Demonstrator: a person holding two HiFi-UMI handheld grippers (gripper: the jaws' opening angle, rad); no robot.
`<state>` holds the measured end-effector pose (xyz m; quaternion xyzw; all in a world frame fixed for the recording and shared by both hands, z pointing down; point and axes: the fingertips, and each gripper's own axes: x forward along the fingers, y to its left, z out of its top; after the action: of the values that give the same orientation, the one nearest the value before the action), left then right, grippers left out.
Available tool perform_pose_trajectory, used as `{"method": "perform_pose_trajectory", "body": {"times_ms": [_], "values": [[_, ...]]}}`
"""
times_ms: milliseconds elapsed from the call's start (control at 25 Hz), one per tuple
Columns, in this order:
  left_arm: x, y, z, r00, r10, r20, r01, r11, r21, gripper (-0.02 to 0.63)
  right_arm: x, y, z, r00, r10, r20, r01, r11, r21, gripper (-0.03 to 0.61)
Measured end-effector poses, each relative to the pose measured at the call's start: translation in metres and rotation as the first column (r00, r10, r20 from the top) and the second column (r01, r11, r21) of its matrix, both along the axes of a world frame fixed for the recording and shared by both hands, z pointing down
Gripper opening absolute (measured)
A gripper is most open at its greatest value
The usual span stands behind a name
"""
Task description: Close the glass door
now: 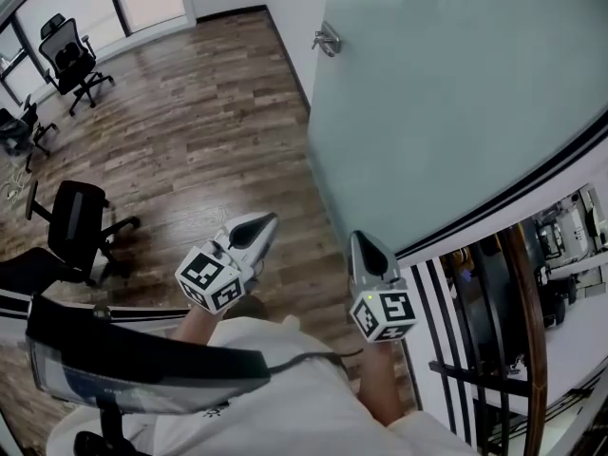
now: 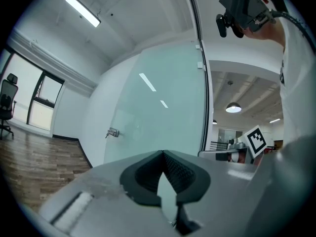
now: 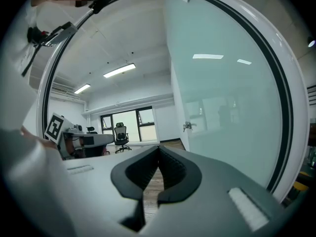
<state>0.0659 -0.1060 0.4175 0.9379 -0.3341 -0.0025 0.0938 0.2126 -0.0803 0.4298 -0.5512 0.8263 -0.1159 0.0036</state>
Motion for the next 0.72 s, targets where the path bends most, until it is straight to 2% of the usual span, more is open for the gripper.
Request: {"method": "perform_pose_trajectory", "body": {"times_ms": [160, 360, 720], "values": [[0.009, -0.004, 0.006, 1.000, -0.006, 0.011, 0.007, 1.000, -0.018, 0.005, 0.019, -0.010, 0.006, 1.000, 0.011, 0.014, -0.010, 1.000, -0.016, 0.009], [0.014, -0.021, 0.006, 1.000, -0.007, 0.022, 0.007, 1.000, -0.011, 0.005, 0.020, -0.023, 0.006, 1.000, -0.017, 0.008, 0.017, 1.000, -0.010, 0.009], [0.021, -0.091, 0.002, 0.999, 0.049, -0.009, -0.049, 0.999, 0.010, 0.005, 0.014, -0.085, 0.004, 1.000, 0.009, -0.001, -0.009, 1.000, 0.000, 0.009]]}}
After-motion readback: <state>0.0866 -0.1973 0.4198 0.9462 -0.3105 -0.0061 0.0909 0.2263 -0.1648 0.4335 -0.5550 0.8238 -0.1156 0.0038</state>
